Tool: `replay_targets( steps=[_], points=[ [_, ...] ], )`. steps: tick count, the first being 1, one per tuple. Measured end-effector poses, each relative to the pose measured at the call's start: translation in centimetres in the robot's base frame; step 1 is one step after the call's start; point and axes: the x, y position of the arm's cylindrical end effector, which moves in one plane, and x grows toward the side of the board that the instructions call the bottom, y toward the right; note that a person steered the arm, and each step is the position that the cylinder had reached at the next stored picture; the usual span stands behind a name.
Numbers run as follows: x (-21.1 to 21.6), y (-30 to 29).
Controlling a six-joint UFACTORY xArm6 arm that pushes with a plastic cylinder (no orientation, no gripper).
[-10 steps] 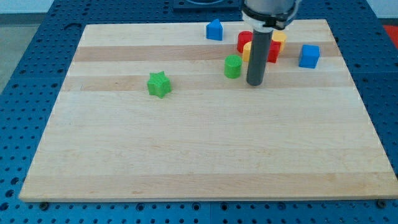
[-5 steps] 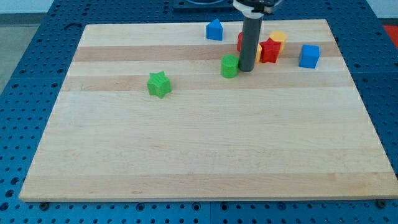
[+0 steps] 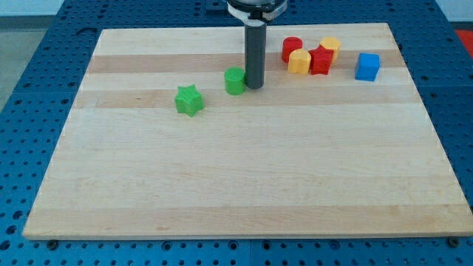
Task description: Slide the green circle to the green star
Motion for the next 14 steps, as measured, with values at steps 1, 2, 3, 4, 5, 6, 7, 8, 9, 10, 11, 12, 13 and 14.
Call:
replay_targets(
  steps=[1,2,3,4,5,6,7,8,9,10,11,12,13,14],
  points=[
    [-0.2,-0.1],
    [0.2,-1.4],
    [1.0,-3.3],
    [0.9,-4.6],
    [-0.7,-5.9],
    [-0.7,-6.3],
    [-0.7,-6.7],
    [-0.7,-7.5],
    [-1.6,-7.7],
    [-1.9,-7.8],
    [-1.9,-8.0],
    [-1.9,-8.8],
    [-1.9,-9.7],
    [-1.9,-10.0]
  ],
)
